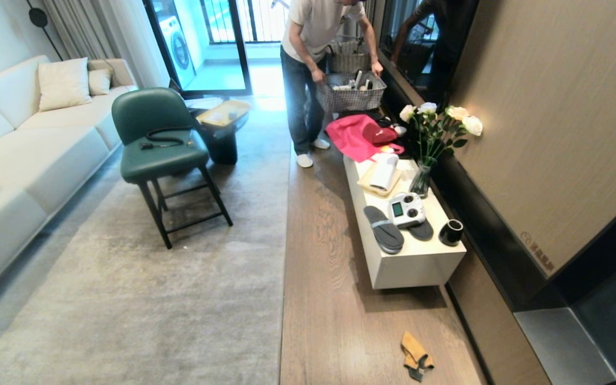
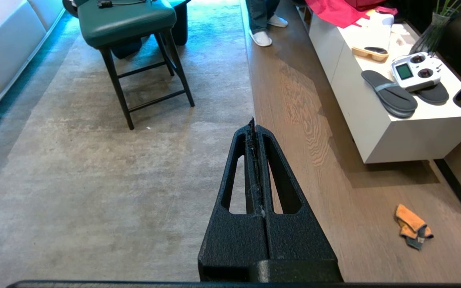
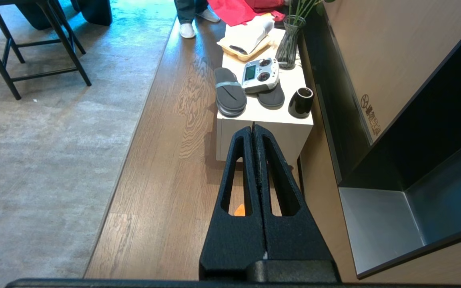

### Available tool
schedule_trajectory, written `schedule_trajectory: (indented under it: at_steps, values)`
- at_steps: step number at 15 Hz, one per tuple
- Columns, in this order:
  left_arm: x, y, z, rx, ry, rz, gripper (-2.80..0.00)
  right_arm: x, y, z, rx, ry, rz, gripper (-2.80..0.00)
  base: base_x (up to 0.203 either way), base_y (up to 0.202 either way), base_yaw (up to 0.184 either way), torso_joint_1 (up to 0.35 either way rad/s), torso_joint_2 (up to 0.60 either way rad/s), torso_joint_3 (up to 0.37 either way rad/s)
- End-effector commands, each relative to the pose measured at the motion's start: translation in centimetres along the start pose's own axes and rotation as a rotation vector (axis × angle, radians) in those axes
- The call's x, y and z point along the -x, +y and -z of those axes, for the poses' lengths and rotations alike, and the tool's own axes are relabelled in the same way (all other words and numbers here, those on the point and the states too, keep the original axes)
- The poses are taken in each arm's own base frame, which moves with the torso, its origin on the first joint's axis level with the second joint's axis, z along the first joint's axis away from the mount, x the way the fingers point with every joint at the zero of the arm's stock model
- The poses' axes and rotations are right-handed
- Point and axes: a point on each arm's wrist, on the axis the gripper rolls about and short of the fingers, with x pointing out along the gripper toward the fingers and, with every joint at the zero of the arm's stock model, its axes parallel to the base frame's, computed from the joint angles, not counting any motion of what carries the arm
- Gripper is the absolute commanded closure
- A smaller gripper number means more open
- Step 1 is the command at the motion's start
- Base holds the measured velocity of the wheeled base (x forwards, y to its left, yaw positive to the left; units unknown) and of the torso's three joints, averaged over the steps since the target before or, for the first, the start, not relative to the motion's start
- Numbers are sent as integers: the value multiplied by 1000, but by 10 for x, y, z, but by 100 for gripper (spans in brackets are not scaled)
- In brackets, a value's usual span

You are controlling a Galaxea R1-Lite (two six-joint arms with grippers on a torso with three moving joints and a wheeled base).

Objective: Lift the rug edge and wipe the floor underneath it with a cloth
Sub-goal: Pick up the rag

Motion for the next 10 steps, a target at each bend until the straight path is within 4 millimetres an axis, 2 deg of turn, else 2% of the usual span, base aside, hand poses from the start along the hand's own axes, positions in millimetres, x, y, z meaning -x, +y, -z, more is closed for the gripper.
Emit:
schedule_trajectory:
  at_steps: [1, 10]
  values:
    - [0, 0, 0, 0, 0, 0, 0, 0, 0, 0, -1, 1, -2, 0, 0, 0, 0, 0, 0, 0]
    - [0, 0, 0, 0, 0, 0, 0, 0, 0, 0, 1, 2, 1, 0, 0, 0, 0, 0, 0, 0]
